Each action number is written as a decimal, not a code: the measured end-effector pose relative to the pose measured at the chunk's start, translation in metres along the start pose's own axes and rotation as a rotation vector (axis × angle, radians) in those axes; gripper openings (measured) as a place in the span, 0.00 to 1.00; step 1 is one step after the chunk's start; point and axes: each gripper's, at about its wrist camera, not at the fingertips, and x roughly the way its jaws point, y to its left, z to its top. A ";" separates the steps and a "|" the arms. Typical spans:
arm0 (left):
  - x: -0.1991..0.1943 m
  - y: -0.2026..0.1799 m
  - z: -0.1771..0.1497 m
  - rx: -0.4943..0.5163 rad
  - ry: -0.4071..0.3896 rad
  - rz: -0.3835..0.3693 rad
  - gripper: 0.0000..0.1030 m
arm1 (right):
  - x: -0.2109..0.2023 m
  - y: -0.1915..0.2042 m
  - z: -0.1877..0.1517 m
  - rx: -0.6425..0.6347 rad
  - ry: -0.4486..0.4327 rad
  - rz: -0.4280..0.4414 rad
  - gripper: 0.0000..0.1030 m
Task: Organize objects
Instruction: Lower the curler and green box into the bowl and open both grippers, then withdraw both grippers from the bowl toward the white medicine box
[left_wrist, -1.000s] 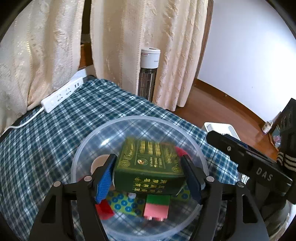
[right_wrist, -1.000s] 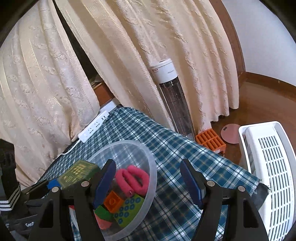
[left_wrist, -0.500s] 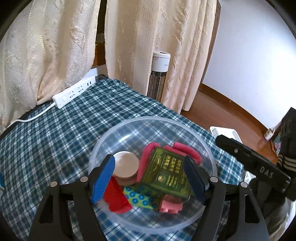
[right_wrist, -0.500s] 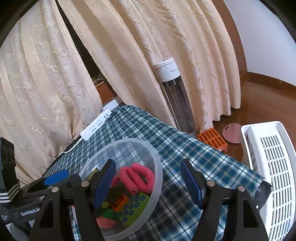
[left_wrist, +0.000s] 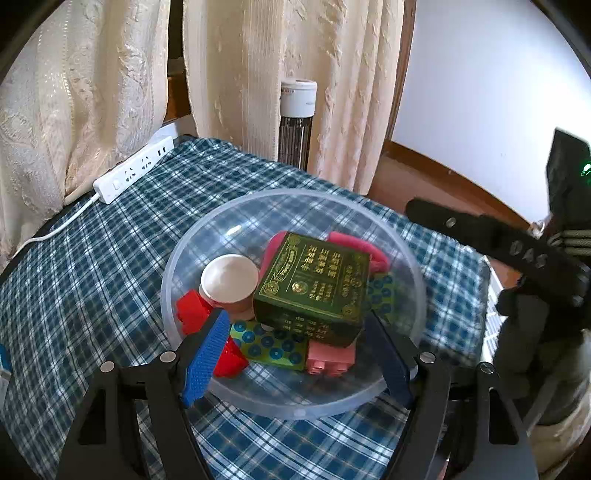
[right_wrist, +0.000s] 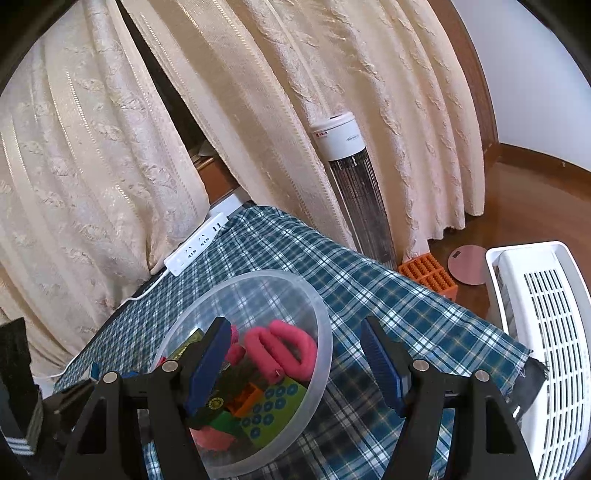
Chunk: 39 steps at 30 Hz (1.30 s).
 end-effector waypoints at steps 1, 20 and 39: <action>0.003 0.002 0.000 -0.005 0.002 0.010 0.75 | -0.001 -0.001 0.000 0.001 -0.002 -0.001 0.73; 0.018 0.050 0.033 -0.117 -0.081 0.172 0.75 | 0.006 0.008 -0.004 -0.008 0.021 0.010 0.73; -0.016 0.083 0.021 -0.215 -0.108 0.206 0.75 | 0.008 0.047 -0.015 -0.071 0.049 0.064 0.73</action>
